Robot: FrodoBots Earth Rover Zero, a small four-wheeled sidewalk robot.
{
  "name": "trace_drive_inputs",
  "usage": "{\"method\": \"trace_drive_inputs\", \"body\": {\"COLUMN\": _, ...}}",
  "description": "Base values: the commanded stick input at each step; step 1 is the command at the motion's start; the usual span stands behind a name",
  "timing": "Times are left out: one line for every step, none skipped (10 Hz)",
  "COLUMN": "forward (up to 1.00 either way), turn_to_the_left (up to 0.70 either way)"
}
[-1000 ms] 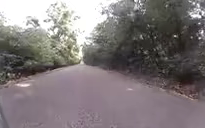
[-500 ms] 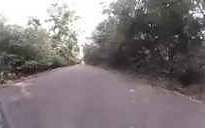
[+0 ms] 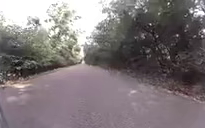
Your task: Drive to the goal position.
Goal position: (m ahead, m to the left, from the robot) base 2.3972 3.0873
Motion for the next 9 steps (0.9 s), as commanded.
{"method": "trace_drive_inputs", "body": {"forward": 0.70, "turn_to_the_left": 0.00}}
{"method": "trace_drive_inputs", "body": {"forward": 0.70, "turn_to_the_left": 0.00}}
{"method": "trace_drive_inputs", "body": {"forward": 0.70, "turn_to_the_left": 0.00}}
{"method": "trace_drive_inputs", "body": {"forward": 0.70, "turn_to_the_left": 0.00}}
{"method": "trace_drive_inputs", "body": {"forward": 0.70, "turn_to_the_left": 0.00}}
{"method": "trace_drive_inputs", "body": {"forward": 0.70, "turn_to_the_left": 0.00}}
{"method": "trace_drive_inputs", "body": {"forward": 0.70, "turn_to_the_left": 0.00}}
{"method": "trace_drive_inputs", "body": {"forward": 0.70, "turn_to_the_left": 0.00}}
{"method": "trace_drive_inputs", "body": {"forward": 0.70, "turn_to_the_left": 0.01}}
